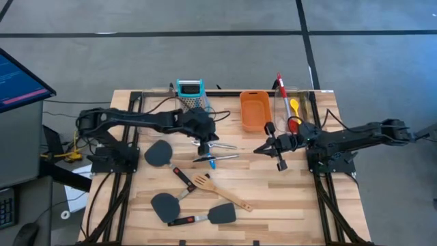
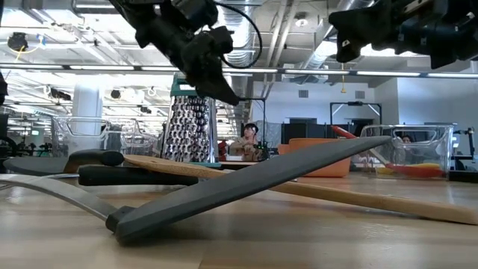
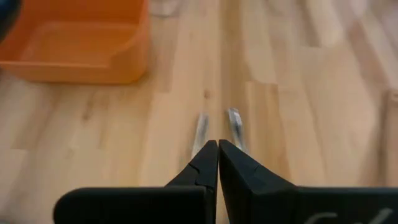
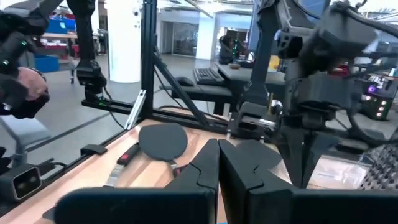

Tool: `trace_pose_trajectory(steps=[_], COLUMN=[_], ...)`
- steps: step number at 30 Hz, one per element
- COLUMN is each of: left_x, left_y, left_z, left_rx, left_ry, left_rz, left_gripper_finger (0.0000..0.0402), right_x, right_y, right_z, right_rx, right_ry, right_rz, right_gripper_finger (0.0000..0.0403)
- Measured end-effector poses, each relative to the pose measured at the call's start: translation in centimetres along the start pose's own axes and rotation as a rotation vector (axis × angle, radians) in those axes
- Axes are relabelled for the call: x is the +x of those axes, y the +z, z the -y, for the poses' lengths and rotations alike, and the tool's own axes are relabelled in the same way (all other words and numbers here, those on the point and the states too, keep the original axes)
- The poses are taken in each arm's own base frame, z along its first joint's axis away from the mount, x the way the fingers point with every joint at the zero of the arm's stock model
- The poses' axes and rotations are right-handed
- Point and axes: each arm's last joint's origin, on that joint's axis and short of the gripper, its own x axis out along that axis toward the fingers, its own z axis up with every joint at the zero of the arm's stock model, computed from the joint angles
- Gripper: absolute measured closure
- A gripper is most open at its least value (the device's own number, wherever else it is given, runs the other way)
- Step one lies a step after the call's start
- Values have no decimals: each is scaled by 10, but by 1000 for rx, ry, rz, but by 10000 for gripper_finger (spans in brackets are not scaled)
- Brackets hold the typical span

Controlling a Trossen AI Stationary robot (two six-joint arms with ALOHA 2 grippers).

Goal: Pick & Place Kitchen Items
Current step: Put the top silver kitchen knife into the orange bin

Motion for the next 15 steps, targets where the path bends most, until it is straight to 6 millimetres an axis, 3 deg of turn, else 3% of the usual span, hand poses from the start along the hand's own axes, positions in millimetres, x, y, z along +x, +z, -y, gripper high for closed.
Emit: trace_pose_trajectory(steps=[15], left_x=[47], left_y=[-34], left_z=[-11], left_rx=[-42], left_ry=[-17], left_rz=[-184], left_gripper_finger=[399], right_x=[-2], right_y=[3], right_z=[-12], right_rx=[7], right_ry=[57], right_rz=[-12], right_gripper_finger=[403])
